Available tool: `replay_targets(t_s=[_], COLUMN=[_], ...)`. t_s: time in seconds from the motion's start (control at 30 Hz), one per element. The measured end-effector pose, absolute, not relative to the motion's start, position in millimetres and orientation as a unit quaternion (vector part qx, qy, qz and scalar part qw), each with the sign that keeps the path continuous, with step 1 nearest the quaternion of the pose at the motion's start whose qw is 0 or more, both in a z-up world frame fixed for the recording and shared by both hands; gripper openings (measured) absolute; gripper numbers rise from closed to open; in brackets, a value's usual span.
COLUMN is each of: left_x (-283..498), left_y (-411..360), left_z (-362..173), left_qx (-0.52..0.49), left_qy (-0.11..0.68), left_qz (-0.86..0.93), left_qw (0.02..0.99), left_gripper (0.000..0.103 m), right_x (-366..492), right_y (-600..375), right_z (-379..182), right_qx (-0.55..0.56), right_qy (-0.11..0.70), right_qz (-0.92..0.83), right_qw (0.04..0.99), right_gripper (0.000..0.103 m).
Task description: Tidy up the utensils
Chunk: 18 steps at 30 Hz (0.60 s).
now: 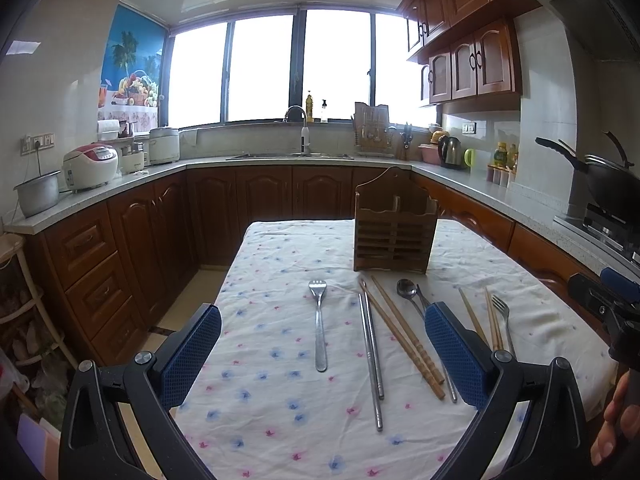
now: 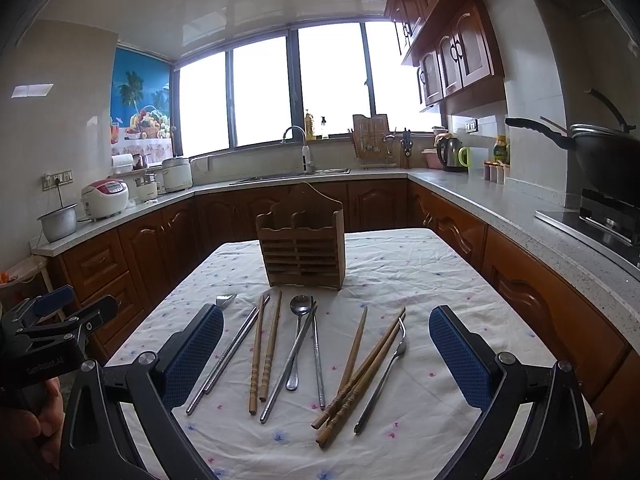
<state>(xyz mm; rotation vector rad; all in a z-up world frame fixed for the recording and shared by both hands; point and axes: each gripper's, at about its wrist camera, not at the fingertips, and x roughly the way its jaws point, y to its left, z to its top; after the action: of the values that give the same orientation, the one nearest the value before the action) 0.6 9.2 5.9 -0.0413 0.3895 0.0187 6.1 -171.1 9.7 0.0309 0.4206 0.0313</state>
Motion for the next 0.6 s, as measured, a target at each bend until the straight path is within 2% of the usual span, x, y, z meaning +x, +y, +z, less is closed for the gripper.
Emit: replay_targets(t_s=[0.43, 0.6], left_x=[13, 31], left_y=[15, 21], left_z=[4, 0], left_qx=[-0.027, -0.038], left_qy=[0.208, 0.238], left_qz=[0.006, -0.006], left_qw=[0.978, 0.97], left_gripper=[0.102, 0.102], right_x=[13, 22], right_y=[-172, -178], right_z=[6, 3], right_qx=[0.019, 0.028], right_qy=[0.219, 0.232], right_qz=[0.019, 0.026], right_qw=[0.975, 0.972], right_gripper=[0.103, 0.103])
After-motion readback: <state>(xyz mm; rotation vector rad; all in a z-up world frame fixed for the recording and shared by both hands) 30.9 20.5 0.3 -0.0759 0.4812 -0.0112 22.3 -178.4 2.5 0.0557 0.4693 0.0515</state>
